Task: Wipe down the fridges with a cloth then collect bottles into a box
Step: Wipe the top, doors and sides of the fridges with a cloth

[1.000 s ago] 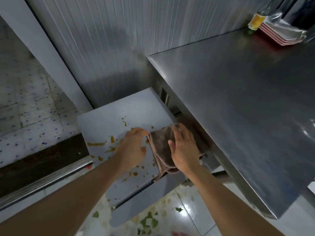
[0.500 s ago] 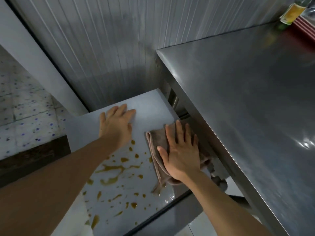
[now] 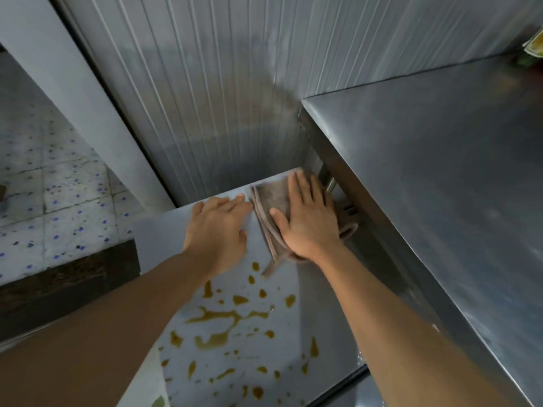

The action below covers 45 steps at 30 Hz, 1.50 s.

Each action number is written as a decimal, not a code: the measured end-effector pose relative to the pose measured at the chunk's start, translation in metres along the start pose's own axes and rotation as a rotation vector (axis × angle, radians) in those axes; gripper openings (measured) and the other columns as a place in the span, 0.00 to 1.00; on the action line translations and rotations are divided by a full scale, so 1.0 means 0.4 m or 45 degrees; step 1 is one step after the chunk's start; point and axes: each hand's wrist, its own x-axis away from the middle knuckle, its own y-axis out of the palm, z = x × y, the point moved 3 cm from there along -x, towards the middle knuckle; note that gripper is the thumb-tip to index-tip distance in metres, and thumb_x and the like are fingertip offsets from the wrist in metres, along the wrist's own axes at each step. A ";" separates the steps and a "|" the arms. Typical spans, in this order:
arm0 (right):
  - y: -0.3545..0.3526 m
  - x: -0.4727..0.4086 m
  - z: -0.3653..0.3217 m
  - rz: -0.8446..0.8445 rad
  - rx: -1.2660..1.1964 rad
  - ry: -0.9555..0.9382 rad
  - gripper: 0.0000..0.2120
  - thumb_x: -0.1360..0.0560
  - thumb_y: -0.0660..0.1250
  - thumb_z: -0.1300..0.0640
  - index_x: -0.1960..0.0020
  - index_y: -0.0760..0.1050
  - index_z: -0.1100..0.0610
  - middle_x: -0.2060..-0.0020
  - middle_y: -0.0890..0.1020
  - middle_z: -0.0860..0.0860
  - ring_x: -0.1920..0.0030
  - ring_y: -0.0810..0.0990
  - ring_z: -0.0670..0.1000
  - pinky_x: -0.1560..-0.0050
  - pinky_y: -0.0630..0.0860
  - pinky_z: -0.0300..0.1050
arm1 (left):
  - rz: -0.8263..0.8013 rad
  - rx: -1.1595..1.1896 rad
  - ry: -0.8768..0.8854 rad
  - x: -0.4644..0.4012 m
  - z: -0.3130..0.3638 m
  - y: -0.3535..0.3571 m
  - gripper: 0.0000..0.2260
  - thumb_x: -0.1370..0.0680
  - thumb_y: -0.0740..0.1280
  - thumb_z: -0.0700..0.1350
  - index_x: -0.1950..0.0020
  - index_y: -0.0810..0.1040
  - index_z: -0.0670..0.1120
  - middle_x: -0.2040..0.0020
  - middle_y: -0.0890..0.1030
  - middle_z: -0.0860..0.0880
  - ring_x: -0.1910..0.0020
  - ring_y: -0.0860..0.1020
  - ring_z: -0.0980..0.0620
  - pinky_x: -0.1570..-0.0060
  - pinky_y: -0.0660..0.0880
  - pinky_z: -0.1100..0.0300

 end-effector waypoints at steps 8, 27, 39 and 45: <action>0.011 0.143 0.010 -0.036 0.089 -0.024 0.38 0.26 0.33 0.30 0.22 0.43 0.50 0.22 0.44 0.51 0.23 0.44 0.56 0.26 0.45 0.59 | 0.102 -0.053 -0.263 0.093 -0.156 -0.050 0.21 0.26 0.62 0.40 0.34 0.71 0.52 0.30 0.69 0.49 0.32 0.64 0.44 0.35 0.58 0.41; 0.015 -0.073 -0.249 0.044 0.111 -0.319 0.24 0.22 0.50 0.39 0.30 0.64 0.47 0.34 0.70 0.50 0.33 0.64 0.58 0.30 0.55 0.62 | 0.078 0.267 -0.321 0.120 -0.229 -0.025 0.21 0.24 0.63 0.49 0.32 0.66 0.54 0.33 0.69 0.52 0.36 0.61 0.44 0.38 0.60 0.47; -0.002 -0.082 -0.125 0.005 0.105 -0.208 0.28 0.22 0.46 0.36 0.25 0.54 0.44 0.25 0.58 0.49 0.24 0.50 0.54 0.26 0.50 0.58 | 0.210 0.284 -0.417 0.226 -0.260 -0.057 0.19 0.28 0.67 0.38 0.37 0.74 0.44 0.38 0.72 0.45 0.39 0.69 0.44 0.37 0.62 0.51; 0.026 -0.063 -0.234 0.047 0.097 -0.139 0.27 0.22 0.47 0.39 0.27 0.57 0.49 0.28 0.62 0.54 0.26 0.53 0.59 0.28 0.50 0.63 | 0.201 0.403 -0.387 0.221 -0.269 -0.063 0.18 0.28 0.68 0.40 0.38 0.73 0.46 0.39 0.73 0.48 0.41 0.73 0.47 0.37 0.64 0.52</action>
